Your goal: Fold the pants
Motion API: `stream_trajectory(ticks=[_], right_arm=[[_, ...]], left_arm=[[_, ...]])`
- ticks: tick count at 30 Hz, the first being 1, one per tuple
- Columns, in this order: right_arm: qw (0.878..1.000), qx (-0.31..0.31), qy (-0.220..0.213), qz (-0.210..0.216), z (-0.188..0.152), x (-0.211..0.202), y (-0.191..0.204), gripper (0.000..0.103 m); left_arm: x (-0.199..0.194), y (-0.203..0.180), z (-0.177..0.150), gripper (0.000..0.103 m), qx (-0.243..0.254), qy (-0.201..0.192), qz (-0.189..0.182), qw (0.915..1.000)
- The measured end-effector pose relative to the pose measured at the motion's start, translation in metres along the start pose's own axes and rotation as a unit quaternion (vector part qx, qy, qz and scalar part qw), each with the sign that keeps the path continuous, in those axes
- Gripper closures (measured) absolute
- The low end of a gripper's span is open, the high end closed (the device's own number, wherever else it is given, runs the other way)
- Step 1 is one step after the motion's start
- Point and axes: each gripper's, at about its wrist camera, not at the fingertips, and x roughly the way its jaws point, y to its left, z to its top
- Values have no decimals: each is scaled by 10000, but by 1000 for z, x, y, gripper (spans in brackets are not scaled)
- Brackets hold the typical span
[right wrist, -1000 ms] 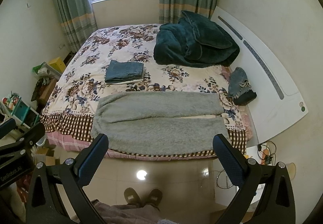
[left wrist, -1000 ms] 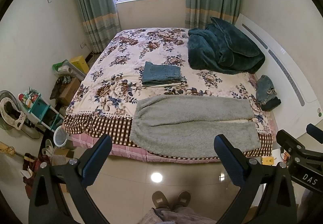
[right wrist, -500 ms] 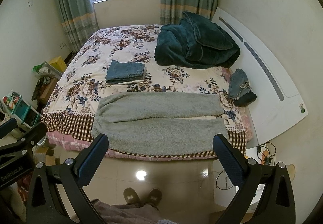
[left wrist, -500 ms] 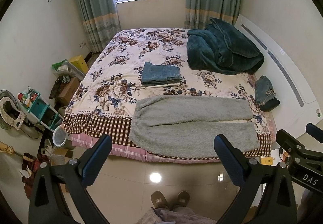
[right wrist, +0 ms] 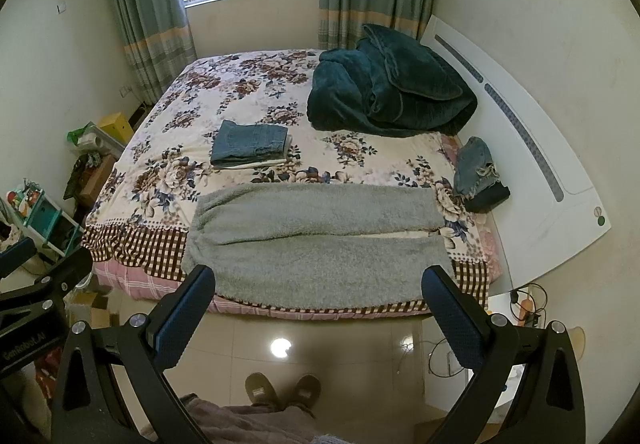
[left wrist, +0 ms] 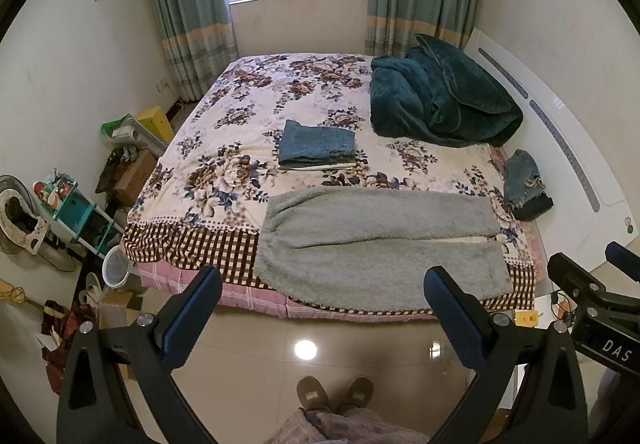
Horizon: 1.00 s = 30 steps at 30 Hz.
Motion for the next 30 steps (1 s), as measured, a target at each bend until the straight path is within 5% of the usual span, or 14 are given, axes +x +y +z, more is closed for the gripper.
stream_trajectory(ticks=[30], right_arm=[[9999, 113, 47, -15, -8, 18, -5, 0]], left_arm=[[16, -5, -9, 0, -131, 7, 151, 9998]])
